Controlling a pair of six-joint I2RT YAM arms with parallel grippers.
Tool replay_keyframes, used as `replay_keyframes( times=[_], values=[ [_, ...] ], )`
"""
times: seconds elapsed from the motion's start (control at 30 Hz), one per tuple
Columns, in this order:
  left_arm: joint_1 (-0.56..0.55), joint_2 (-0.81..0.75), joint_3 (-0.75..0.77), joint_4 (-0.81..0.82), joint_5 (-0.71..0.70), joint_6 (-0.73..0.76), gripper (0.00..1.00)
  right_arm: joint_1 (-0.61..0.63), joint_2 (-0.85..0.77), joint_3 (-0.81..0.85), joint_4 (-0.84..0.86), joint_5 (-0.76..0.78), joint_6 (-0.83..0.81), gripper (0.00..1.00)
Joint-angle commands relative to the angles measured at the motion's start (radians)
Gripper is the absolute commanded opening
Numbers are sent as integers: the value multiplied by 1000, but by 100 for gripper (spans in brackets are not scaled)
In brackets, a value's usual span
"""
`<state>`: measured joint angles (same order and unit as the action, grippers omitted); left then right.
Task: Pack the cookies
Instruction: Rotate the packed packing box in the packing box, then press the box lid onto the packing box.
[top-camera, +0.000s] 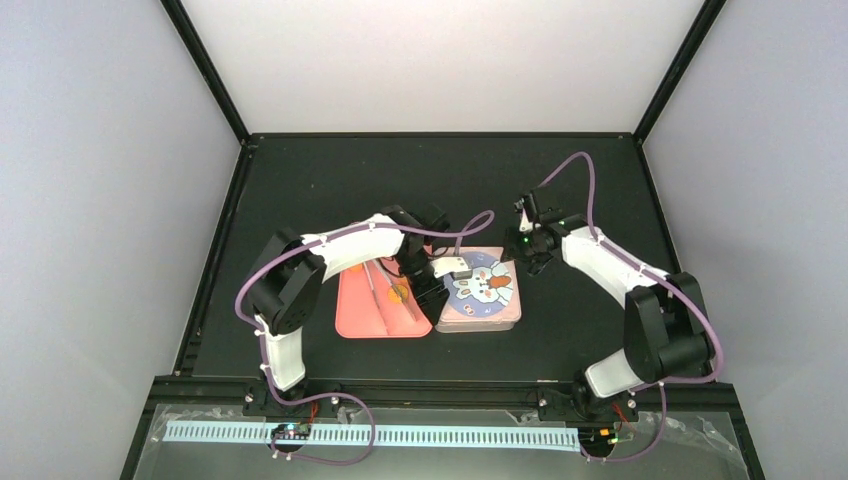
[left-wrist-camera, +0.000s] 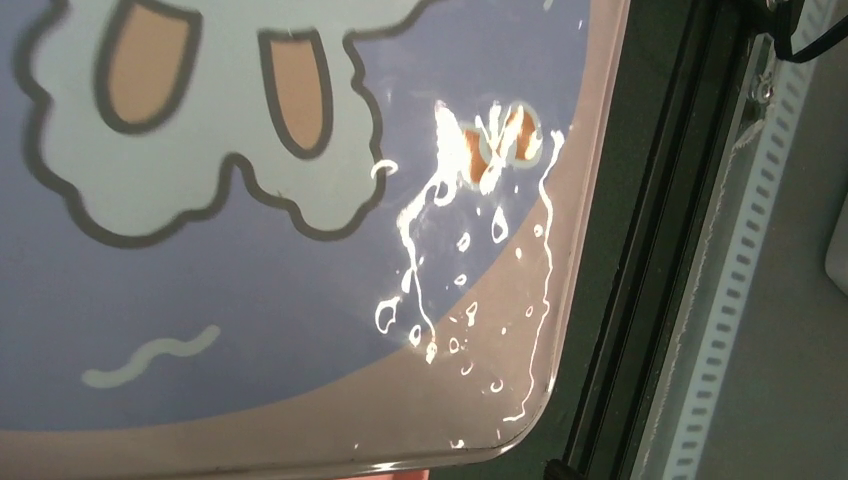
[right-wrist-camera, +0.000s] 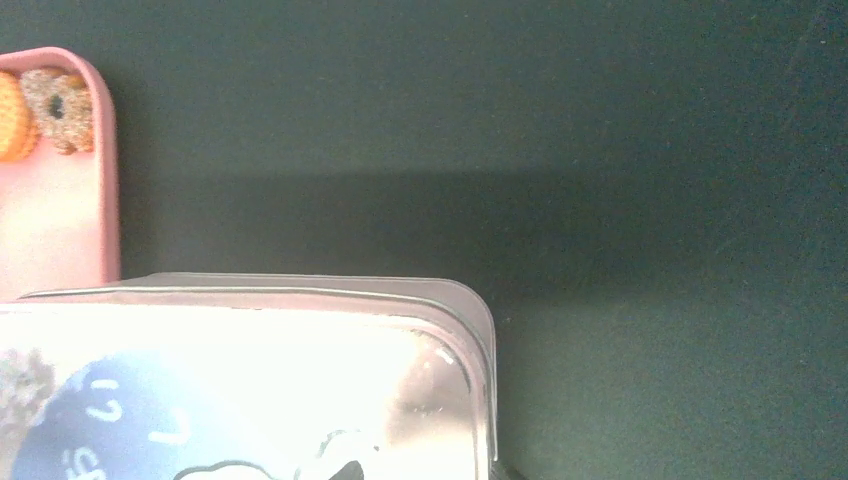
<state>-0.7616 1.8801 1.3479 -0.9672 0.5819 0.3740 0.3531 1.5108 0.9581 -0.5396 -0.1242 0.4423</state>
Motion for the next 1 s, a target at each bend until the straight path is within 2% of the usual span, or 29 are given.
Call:
replay_keyframes(
  times=[0.0, 0.33, 0.43, 0.53, 0.6, 0.67, 0.8, 0.97],
  values=[
    [-12, 16, -24, 16, 28, 25, 61, -1, -67, -18, 7, -43, -11, 34],
    [-7, -11, -15, -3, -2, 26, 60, 17, -106, -71, 28, -64, 5, 36],
    [7, -46, 6, -35, 11, 36, 62, 40, -125, -74, 18, -21, 8, 36],
    [34, -93, 17, -50, 29, 42, 69, 39, -170, -93, 18, 0, 10, 40],
    [56, -106, 12, -34, 42, 26, 82, 40, -173, -96, 19, -18, 12, 44],
    [75, -102, 5, -6, 51, -5, 88, 39, -166, -99, 13, -24, 13, 50],
    [89, -80, -8, 81, 55, -97, 94, 39, -183, -132, 34, -29, 20, 57],
    [119, -42, -10, 174, 51, -213, 95, 37, -182, -164, 51, -56, 31, 59]
  ],
)
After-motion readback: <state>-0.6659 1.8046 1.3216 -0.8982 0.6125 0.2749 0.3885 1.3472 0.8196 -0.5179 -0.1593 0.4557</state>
